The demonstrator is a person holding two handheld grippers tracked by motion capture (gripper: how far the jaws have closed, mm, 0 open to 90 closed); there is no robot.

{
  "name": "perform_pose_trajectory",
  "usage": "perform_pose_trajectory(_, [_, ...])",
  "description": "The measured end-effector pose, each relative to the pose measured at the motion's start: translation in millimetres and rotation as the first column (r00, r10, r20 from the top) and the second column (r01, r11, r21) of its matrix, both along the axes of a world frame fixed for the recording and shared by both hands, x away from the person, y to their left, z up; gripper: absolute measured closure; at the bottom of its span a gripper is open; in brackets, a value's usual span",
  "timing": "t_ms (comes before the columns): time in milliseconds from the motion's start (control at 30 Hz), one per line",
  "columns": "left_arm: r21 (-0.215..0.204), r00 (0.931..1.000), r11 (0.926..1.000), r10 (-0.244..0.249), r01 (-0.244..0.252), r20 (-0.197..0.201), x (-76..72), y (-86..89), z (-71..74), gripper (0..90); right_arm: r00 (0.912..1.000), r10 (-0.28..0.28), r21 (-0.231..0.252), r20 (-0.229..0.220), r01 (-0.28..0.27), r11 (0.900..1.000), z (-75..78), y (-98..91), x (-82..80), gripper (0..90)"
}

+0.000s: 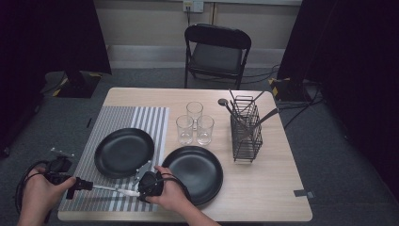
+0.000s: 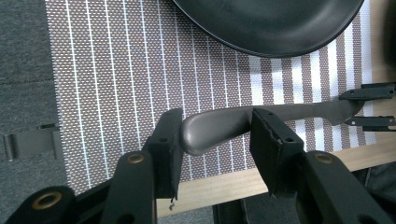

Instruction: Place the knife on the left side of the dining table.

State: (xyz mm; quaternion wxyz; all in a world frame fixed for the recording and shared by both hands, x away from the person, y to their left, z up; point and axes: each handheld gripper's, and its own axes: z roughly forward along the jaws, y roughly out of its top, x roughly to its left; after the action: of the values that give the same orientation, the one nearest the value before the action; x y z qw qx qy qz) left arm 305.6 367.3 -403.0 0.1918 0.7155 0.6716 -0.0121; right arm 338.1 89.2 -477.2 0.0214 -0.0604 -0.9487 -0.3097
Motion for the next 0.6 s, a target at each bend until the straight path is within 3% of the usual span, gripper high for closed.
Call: perform_pose_trajectory(600, [0.006,0.9997,0.9998,0.018,-0.018,-0.017,0.4,2.8,-7.6,55.0,1.0,0.001,0.0,0.003,-0.001,1.0,-0.2,0.5,0.1,73.6])
